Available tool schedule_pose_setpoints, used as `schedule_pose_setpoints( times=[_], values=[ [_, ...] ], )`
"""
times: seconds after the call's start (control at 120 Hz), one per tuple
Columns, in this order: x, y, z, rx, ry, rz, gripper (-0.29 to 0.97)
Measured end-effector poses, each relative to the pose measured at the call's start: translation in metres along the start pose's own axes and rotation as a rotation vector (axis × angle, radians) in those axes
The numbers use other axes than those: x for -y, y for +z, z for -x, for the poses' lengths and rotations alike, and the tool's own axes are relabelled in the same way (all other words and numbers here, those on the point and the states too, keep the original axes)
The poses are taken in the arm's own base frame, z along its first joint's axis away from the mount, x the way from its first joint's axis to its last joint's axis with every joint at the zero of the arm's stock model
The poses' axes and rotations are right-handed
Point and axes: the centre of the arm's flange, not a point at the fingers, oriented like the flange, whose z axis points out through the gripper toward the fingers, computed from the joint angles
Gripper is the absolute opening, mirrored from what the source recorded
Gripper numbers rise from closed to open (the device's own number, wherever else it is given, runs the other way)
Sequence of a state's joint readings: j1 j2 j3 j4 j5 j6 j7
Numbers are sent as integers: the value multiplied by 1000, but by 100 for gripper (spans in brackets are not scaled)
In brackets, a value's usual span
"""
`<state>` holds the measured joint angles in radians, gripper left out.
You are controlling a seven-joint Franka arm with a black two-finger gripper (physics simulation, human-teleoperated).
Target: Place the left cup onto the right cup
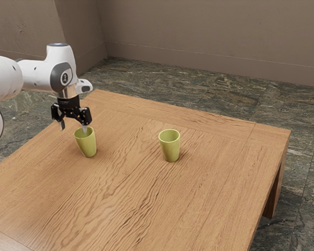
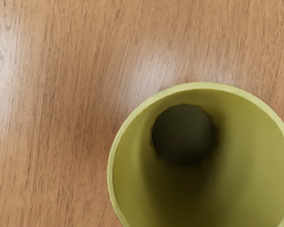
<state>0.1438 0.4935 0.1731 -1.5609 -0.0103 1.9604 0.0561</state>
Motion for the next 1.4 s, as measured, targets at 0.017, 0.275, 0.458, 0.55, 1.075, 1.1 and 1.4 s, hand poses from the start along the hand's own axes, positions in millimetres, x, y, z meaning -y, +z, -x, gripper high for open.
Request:
schedule_pose_setpoints(
  times=[0.017, 0.275, 0.458, 0.55, 1.075, 1.1, 1.4],
  values=[
    [0, 0, 0, 0, -1, 0, 68],
    [5, 6, -4, 4, -14, 0, 68],
    [2, 13, -7, 10, -15, 0, 68],
    [1, 14, -8, 10, -15, 1, 68],
    [7, 17, -12, 7, -30, 8, 68],
    [7, 17, -12, 6, -31, 8, 68],
    [9, 18, -15, 3, -35, 10, 68]
  ],
)
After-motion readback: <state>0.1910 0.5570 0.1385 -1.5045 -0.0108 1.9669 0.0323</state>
